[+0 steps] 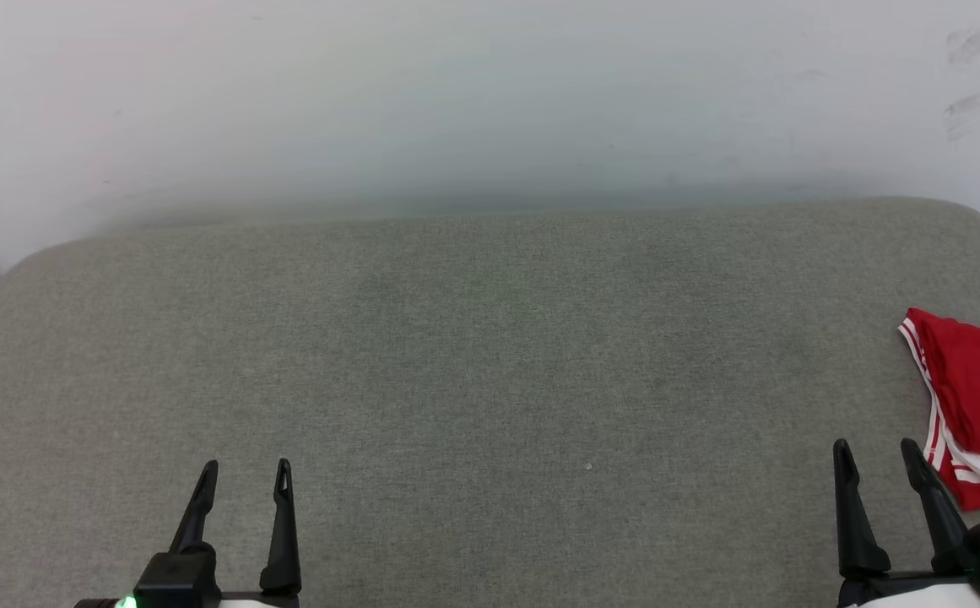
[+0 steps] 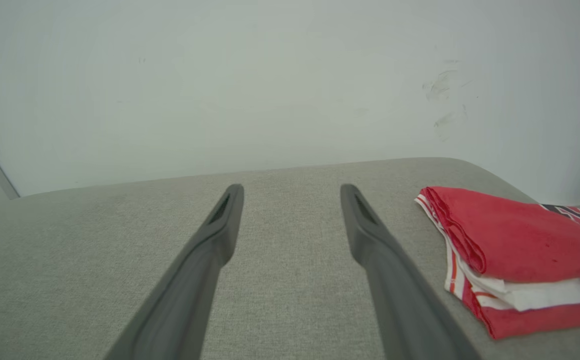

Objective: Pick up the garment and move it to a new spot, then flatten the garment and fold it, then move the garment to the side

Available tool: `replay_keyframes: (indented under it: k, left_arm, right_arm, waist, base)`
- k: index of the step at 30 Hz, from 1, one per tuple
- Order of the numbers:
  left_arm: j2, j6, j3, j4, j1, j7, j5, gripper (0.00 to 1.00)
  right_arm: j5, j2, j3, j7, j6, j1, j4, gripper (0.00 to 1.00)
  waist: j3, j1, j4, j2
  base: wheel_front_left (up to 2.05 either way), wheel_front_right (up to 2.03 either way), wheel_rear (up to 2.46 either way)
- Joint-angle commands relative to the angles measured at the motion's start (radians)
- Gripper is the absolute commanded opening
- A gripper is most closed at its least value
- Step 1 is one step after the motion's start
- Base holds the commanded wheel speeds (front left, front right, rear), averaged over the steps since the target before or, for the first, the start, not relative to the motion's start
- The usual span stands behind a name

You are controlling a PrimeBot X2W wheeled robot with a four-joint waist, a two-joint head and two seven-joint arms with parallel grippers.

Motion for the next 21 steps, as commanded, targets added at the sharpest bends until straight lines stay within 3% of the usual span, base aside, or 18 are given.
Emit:
replay_keyframes:
  k: [1,5,6,10,15,16,21]
  left_arm:
    - [-0.002,-0.003,0.002,0.002,0.006,-0.002,-0.001,1.00]
    - [-0.002,-0.003,0.007,0.007,0.000,-0.002,0.002,1.00]
    - [-0.002,-0.003,0.004,0.009,0.000,0.000,0.001,0.00]
    - [-0.005,-0.004,0.005,0.047,0.006,0.008,-0.014,0.00]
    - [-0.005,-0.014,0.015,0.064,-0.016,0.037,-0.124,0.00]
    - [-0.006,-0.020,0.019,0.071,-0.026,0.051,-0.186,0.00]
    - [-0.006,-0.027,0.023,0.079,-0.039,0.069,-0.266,0.00]
  right_arm:
    - [0.007,0.004,0.003,-0.001,0.000,0.012,0.001,1.00]
    - [0.006,0.004,0.006,-0.001,0.000,0.011,0.007,1.00]
    - [0.002,0.001,0.005,0.000,0.000,0.001,0.008,0.00]
    - [0.017,0.002,0.008,0.004,0.000,0.001,0.039,0.00]
    - [0.122,0.000,0.008,0.027,0.000,-0.015,0.050,0.00]
    - [0.181,-0.001,0.008,0.041,0.000,-0.026,0.057,0.00]
    - [0.257,-0.002,0.008,0.058,0.000,-0.040,0.066,0.00]
  waist:
    - [0.000,0.0001,0.002,0.0000]
    - [0.001,0.0001,0.004,0.0000]
    - [0.000,0.0001,0.004,0.0000]
    - [0.000,0.0001,0.004,0.0000]
    - [0.001,0.0001,0.004,0.0000]
    - [0.001,0.0001,0.003,0.0000]
    - [0.002,0.0001,0.003,0.0000]
  base:
    - [0.00,0.00,0.00]
    - [0.00,0.00,0.00]
    - [0.00,0.00,0.00]
    - [0.00,0.00,0.00]
    - [0.00,0.00,0.00]
    - [0.00,0.00,0.00]
    - [0.00,0.00,0.00]
